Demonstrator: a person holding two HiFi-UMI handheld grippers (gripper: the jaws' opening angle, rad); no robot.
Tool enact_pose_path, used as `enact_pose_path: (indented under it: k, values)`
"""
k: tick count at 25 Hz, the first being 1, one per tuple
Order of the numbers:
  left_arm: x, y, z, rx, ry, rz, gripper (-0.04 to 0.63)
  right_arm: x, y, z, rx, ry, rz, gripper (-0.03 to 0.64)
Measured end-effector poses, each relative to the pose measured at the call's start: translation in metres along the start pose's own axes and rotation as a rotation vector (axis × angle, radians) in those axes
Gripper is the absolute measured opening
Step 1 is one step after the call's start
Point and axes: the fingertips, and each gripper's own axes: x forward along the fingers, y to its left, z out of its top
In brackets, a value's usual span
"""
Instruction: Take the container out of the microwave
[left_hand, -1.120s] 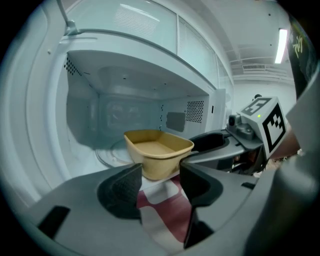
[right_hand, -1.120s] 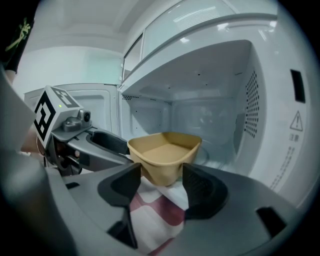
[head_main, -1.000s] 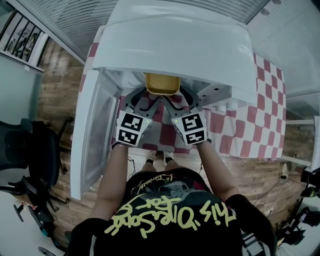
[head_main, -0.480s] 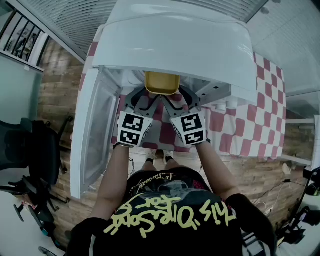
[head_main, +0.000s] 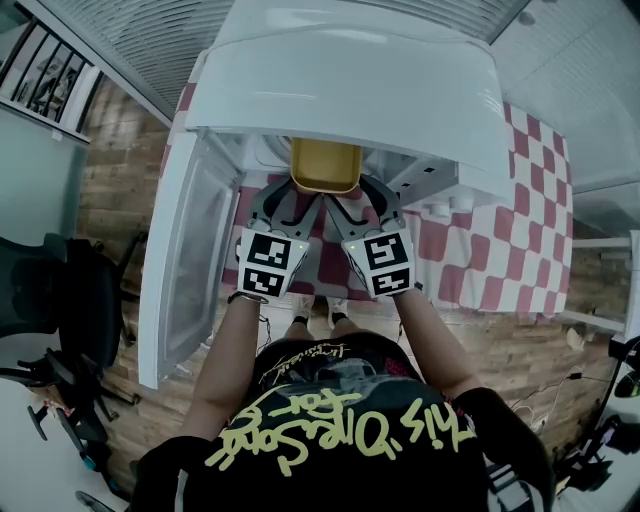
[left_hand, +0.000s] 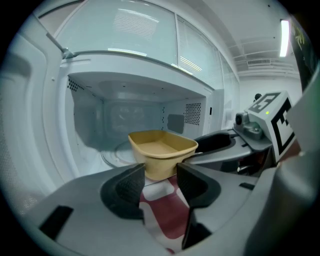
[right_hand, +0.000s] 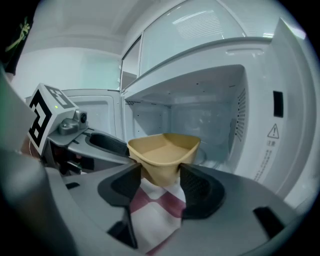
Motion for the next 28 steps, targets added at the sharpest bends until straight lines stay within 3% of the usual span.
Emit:
enact_pose_path:
  k: [17, 28]
  values:
    - [-0.026, -0.018, 0.002, -0.027, -0.008, 0.066, 0.199, -0.024, 0.014, 0.006, -0.053, 0.014, 0.090, 0.249]
    - [-0.042, -0.037, 0.008, -0.052, -0.035, 0.132, 0.198, -0.046, 0.016, 0.008, -0.056, -0.029, 0.134, 0.249]
